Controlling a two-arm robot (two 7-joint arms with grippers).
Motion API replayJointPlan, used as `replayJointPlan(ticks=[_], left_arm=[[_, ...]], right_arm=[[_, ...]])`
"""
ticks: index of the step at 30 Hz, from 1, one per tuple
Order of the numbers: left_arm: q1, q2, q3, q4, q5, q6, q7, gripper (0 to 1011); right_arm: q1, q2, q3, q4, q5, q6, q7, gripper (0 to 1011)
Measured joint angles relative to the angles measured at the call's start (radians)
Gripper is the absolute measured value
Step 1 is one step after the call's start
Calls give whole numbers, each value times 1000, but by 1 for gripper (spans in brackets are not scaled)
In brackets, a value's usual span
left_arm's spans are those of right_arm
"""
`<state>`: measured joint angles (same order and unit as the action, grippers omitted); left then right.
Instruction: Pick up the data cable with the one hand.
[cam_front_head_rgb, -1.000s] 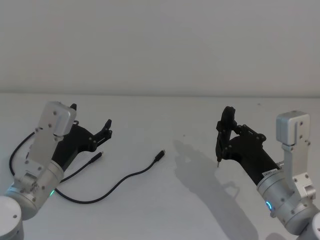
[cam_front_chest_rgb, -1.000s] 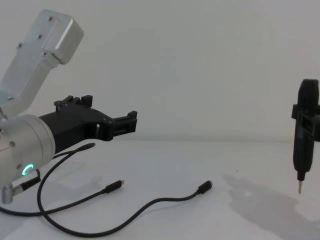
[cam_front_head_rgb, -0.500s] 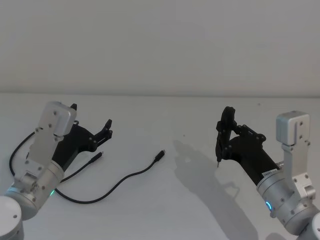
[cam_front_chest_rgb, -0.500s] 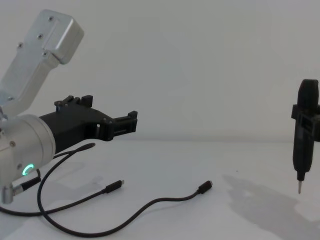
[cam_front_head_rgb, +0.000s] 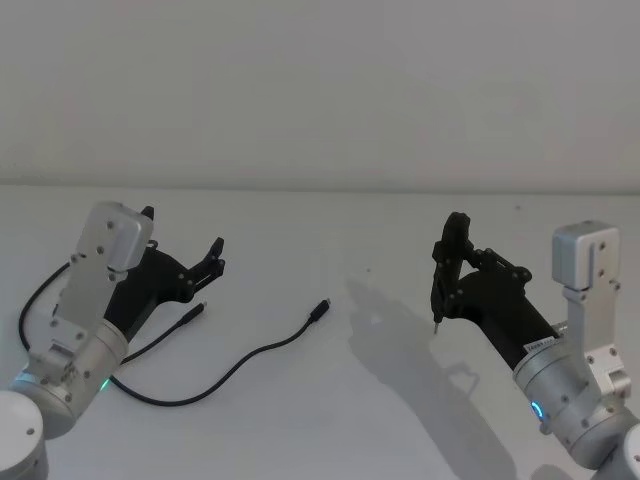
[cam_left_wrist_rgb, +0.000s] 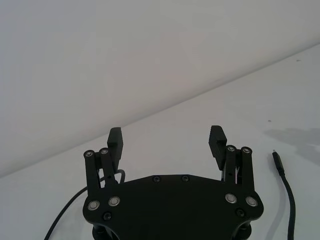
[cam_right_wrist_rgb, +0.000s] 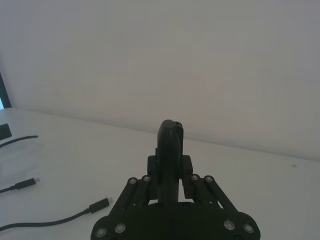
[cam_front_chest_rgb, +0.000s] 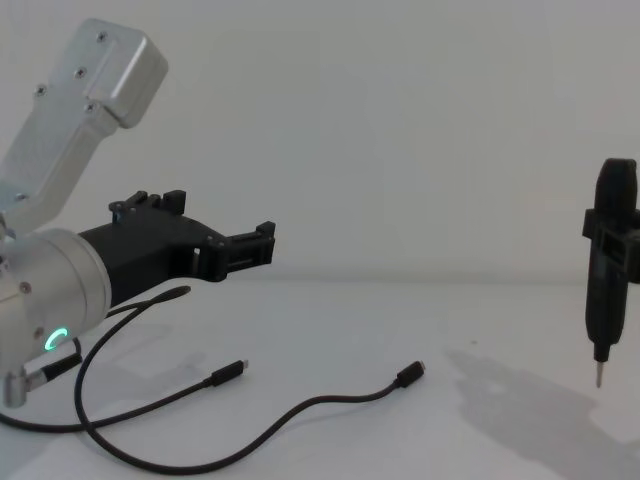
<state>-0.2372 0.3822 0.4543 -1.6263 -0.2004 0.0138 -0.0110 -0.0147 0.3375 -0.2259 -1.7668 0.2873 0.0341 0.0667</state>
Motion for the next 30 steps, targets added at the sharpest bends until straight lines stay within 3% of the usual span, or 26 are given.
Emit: replayJointPlan(ticks=[30], left_arm=[[-7,-2,0,3,0,5,-4,1004]], right_arm=[[0,0,0,0,0,0,0,274]])
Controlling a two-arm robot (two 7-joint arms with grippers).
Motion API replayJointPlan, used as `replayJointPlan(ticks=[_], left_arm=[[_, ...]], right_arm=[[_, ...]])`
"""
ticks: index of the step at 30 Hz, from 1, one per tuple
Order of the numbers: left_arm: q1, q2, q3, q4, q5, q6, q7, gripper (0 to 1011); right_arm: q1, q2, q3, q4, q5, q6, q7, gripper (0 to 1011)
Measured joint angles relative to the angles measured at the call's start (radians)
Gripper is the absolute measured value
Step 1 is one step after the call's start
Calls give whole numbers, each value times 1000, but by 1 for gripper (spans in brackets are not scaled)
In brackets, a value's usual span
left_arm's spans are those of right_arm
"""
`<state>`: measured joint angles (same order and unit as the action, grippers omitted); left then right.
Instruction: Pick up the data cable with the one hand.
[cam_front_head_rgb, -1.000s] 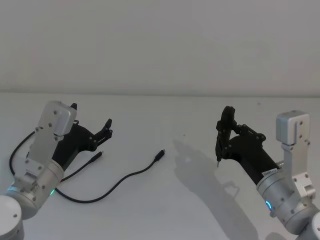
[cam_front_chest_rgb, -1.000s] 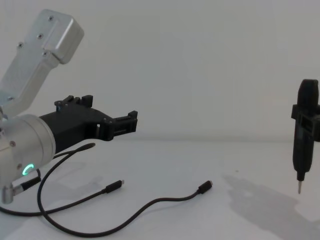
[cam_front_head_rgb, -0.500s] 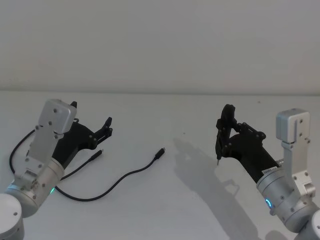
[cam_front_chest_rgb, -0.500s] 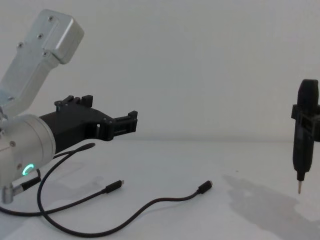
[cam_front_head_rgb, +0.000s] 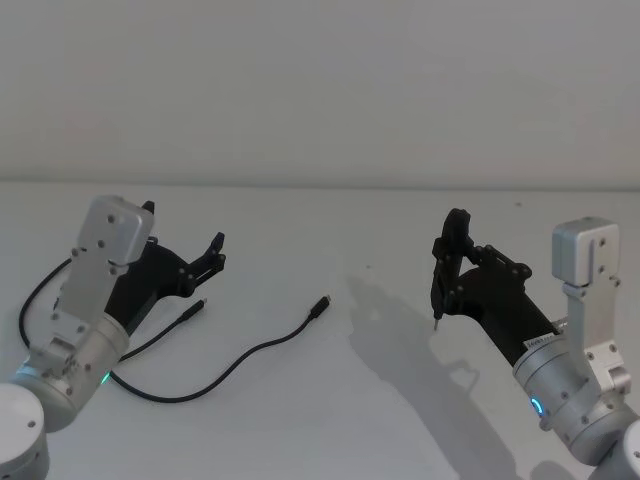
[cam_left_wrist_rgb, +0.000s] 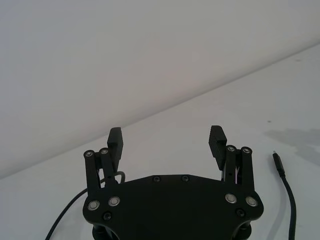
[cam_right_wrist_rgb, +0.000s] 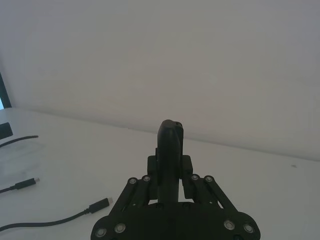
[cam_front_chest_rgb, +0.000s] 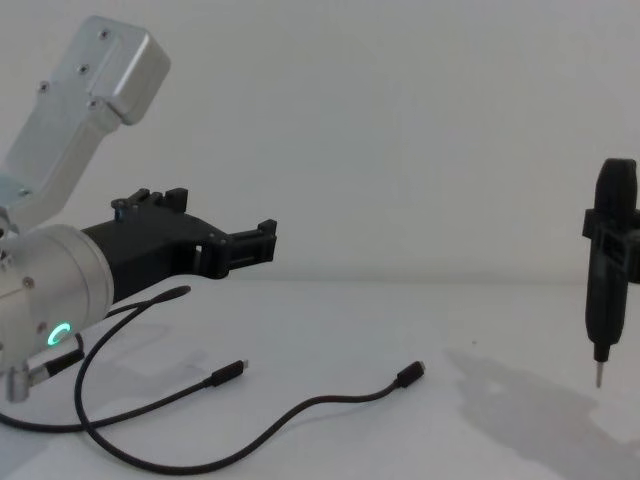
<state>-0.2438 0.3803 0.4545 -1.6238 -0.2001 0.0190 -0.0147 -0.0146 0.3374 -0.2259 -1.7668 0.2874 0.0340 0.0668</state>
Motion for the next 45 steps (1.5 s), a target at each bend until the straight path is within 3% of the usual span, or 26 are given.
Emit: replayJointPlan(ticks=[14,28,38,45], left_arm=[[-35,6,10,4,-52,71,-111,1004],[-33,61,30,-4,-123,200,-271,1004],[-16,97,39,-4,-137,250,-335,1004],[-18,103,45,1,-137,254,-368,1004]], right_arm=[[0,0,0,0,0,0,0,275],[0,0,0,0,0,0,0,275],[0,0,0,0,0,0,0,275],[0,0,0,0,0,0,0,275]])
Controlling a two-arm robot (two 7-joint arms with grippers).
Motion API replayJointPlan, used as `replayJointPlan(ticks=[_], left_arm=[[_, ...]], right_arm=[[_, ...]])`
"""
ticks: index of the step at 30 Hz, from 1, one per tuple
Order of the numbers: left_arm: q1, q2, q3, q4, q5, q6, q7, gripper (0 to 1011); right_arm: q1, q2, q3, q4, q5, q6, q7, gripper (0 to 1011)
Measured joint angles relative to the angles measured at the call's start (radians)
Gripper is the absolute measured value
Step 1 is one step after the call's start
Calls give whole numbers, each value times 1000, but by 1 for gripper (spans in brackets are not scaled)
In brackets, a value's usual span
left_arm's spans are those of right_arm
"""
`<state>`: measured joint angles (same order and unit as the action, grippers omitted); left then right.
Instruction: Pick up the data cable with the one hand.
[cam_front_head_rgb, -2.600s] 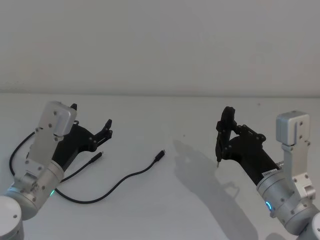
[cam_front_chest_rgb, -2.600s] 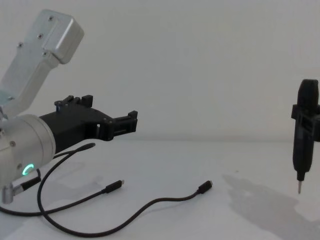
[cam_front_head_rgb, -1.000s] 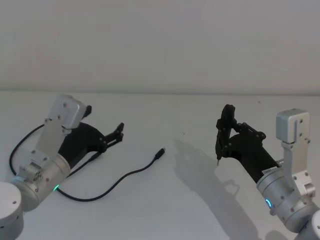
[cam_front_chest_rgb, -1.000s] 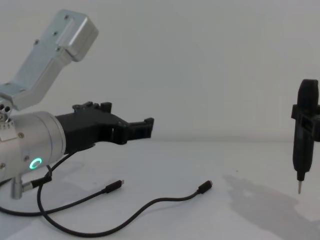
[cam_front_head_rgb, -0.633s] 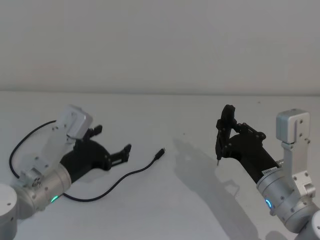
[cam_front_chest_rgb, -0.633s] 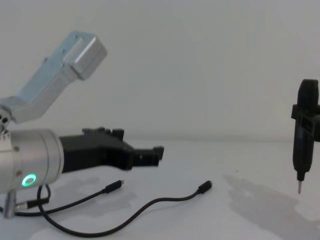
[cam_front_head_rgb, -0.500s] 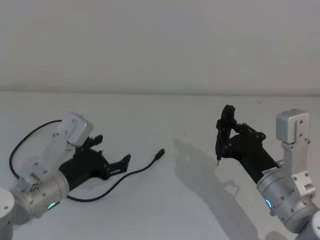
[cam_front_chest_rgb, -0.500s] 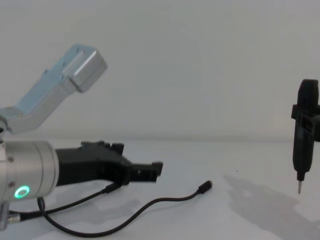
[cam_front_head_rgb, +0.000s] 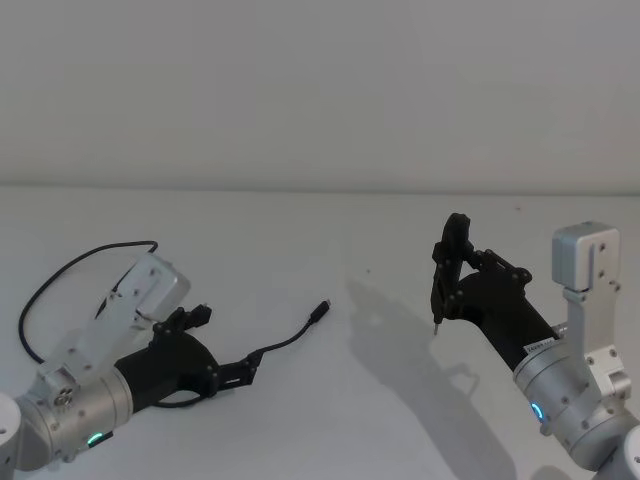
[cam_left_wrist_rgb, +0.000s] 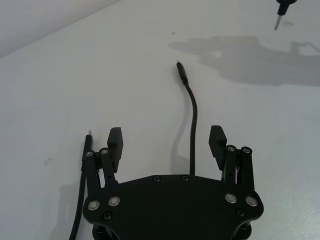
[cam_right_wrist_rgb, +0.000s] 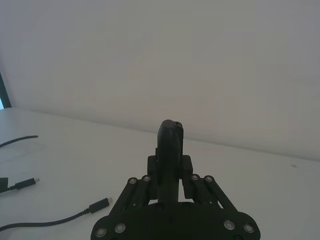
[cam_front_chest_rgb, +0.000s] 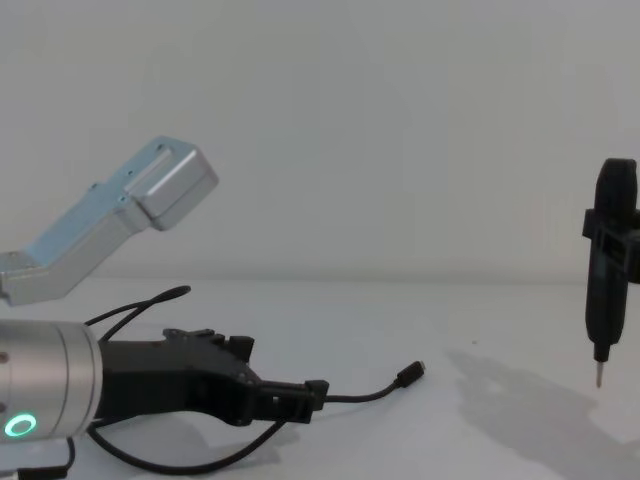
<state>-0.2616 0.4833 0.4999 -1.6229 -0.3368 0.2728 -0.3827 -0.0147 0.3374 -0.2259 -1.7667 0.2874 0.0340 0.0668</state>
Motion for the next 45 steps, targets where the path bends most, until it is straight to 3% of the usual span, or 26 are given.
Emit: replayJointPlan(ticks=[12,25,36,45], left_arm=[[-25,-14,17,25,15,-30,-50,1004],[-25,-19,38,64,51,-10,-61,1005],[-11,-26,32,68,78,-32,-36,1004],[-9,-43,20,72,63,-72,-57,1004]], right_arm=[[0,0,0,0,0,0,0,275],[0,0,0,0,0,0,0,275],[0,0,0,0,0,0,0,275],[0,0,0,0,0,0,0,275]])
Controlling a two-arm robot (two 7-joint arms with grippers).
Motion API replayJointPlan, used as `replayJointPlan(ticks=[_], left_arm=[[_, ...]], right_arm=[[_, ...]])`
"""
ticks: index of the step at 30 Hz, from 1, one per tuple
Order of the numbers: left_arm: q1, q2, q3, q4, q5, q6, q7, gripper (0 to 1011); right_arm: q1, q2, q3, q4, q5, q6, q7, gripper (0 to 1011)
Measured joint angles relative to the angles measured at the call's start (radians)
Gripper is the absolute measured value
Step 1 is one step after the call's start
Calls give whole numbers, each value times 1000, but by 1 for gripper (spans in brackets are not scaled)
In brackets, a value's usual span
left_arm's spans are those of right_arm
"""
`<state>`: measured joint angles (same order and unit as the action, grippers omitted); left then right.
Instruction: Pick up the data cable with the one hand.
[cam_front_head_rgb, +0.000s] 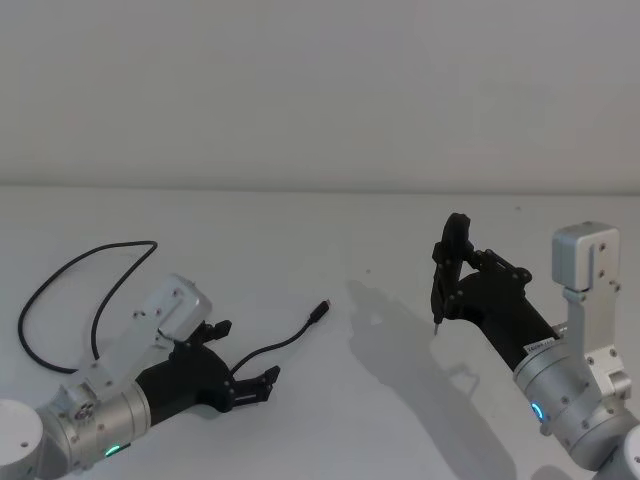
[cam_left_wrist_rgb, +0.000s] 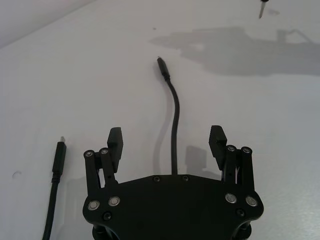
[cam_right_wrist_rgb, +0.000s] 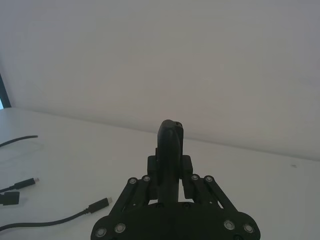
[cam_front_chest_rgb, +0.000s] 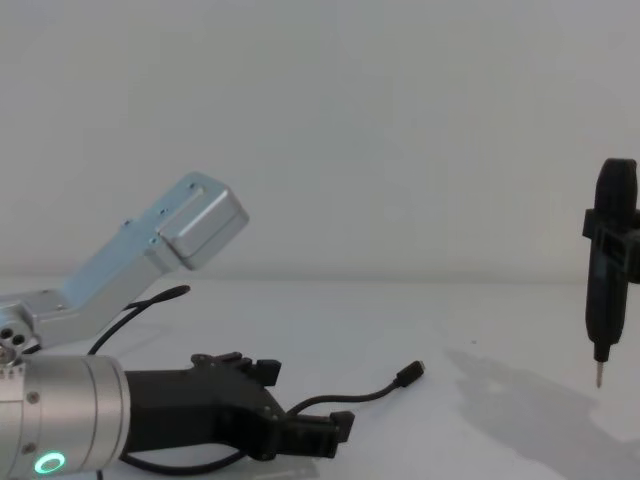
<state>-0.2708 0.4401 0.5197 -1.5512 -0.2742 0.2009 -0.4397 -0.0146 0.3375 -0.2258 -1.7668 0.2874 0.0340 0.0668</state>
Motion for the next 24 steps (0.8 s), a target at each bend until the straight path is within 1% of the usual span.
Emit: replayJointPlan(ticks=[11,17,24], left_arm=[[3,-11,-5,10,-39,-8,-34,1005],[7,-8,-4,11,-50,-7,-40,1004],[15,-6,-7,7,-53,-8,-33,1004]], right_arm=[[0,0,0,0,0,0,0,274],[0,0,0,0,0,0,0,275],[0,0,0,0,0,0,0,275]])
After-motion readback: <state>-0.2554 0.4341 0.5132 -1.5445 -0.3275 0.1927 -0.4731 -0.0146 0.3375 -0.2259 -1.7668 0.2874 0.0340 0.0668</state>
